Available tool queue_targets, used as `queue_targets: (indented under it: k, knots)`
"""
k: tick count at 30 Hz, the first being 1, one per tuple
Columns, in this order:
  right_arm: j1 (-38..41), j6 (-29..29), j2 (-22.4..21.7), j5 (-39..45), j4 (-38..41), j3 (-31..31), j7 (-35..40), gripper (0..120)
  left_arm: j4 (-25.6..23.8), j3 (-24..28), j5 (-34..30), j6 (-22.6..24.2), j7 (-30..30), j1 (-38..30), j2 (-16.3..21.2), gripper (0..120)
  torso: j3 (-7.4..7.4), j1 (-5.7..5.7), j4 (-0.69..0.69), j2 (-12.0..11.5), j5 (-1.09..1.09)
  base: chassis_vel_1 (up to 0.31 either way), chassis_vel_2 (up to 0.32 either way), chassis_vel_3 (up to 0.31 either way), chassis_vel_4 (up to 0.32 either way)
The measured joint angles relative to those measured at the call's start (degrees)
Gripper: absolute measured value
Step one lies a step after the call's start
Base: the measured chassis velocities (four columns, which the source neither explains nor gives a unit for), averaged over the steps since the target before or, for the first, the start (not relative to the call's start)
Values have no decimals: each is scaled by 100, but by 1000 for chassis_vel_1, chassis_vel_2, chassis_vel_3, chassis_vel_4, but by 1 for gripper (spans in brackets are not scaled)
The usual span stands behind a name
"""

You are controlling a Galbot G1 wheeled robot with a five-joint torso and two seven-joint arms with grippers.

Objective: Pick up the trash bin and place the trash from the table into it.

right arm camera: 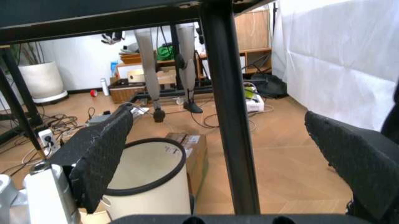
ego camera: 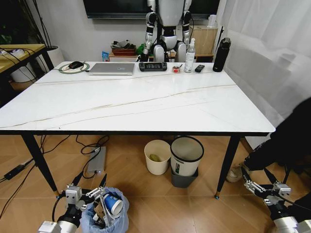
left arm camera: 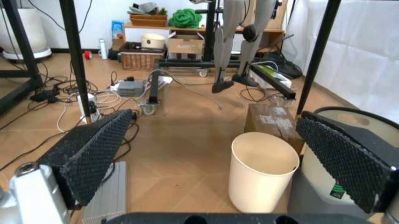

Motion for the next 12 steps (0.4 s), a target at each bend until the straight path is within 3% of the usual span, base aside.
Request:
queue_targets:
  k: [12]
  knots:
    - [0,0,0,0,0,0,0,100,4,0,-2,3,-4,-1,0,100,0,0,0,0,0,0,0,0,0]
